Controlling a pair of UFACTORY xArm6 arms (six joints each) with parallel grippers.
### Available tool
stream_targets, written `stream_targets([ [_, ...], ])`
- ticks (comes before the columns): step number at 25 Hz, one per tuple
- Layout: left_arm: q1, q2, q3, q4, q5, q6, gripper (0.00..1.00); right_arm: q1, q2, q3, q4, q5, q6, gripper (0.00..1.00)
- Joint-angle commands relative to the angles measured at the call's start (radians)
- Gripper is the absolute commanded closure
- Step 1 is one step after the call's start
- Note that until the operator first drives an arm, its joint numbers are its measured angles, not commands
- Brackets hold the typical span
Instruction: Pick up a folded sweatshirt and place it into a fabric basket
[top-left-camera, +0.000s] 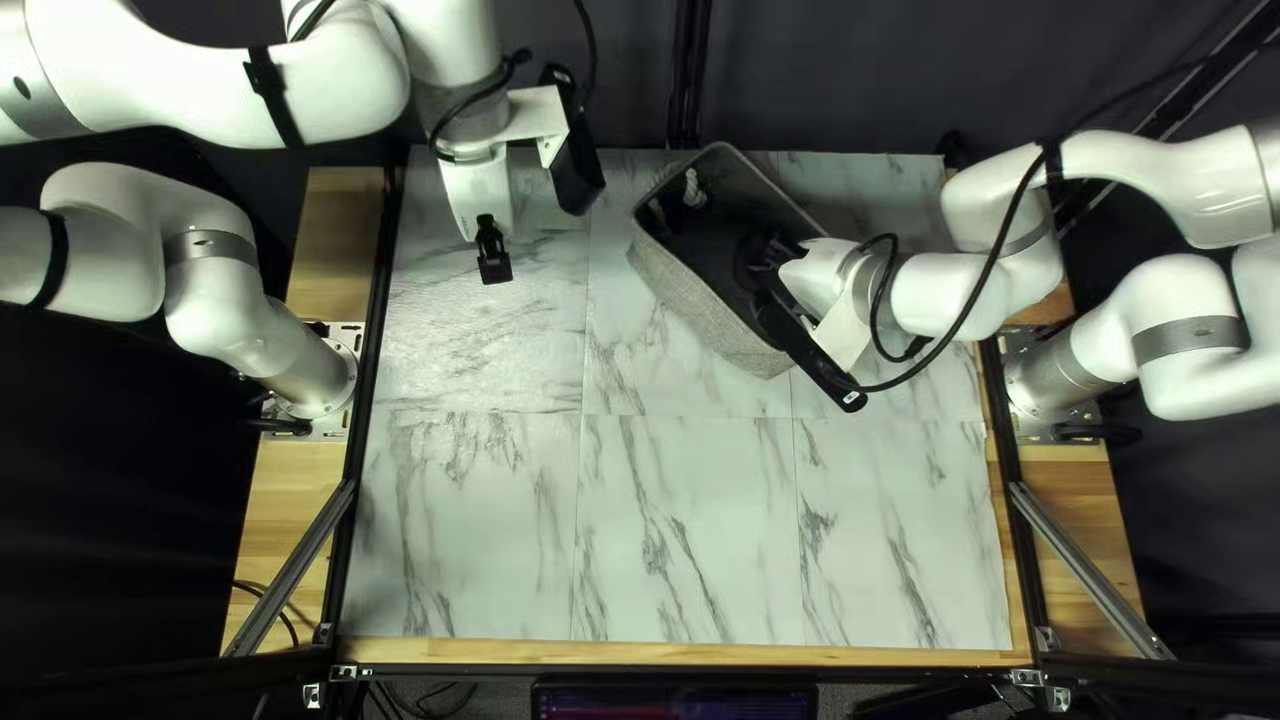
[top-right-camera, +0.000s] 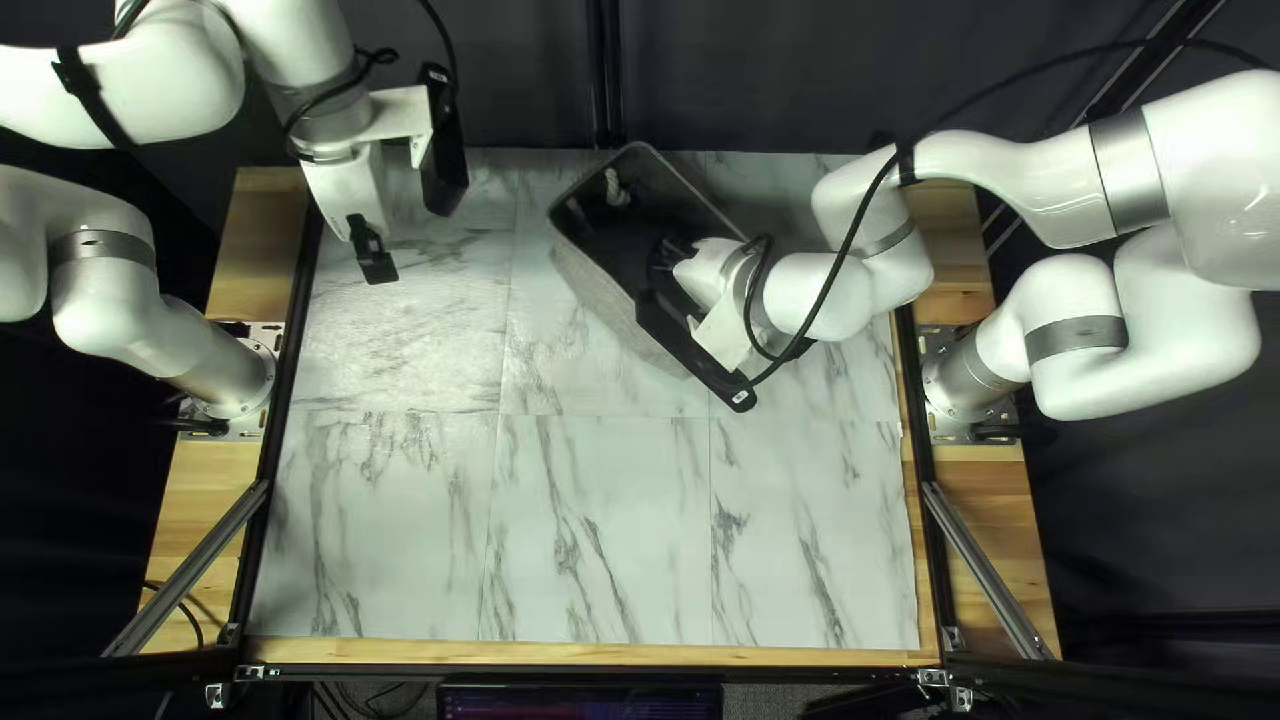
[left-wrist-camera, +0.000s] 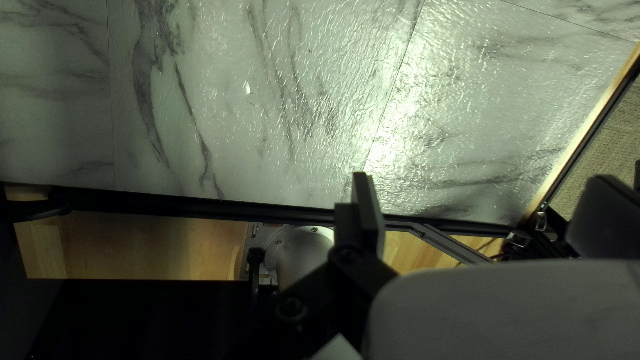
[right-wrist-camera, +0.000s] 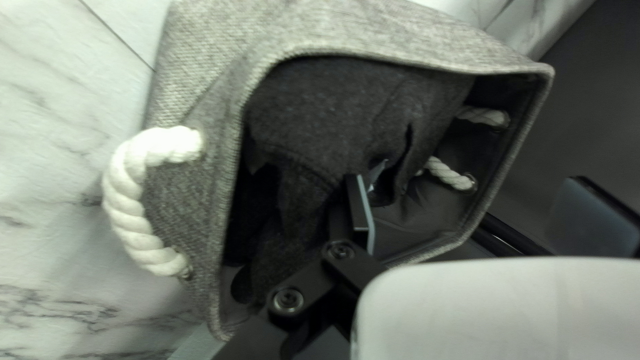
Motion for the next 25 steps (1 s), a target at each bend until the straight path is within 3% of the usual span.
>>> stream_targets([
  [1, 0.0, 0.0, 0.0, 0.0, 0.0, 0.0, 0.0, -0.006, 0.029, -0.004, 0.04, -0.023, -0.031, 0.0],
  [6, 0.0, 0.0, 0.0, 0.0, 0.0, 0.0, 0.0, -0.045, 0.074, -0.004, -0.001, -0.075, -0.009, 0.0],
  [17, 0.0, 0.0, 0.0, 0.0, 0.0, 0.0, 0.0, -0.132, 0.292, -0.068, -0.07, -0.239, 0.028, 0.0],
  [25, 0.0, 0.0, 0.0, 0.0, 0.0, 0.0, 0.0, -0.213, 0.388, -0.107, -0.265, -0.314, 0.175, 0.0],
])
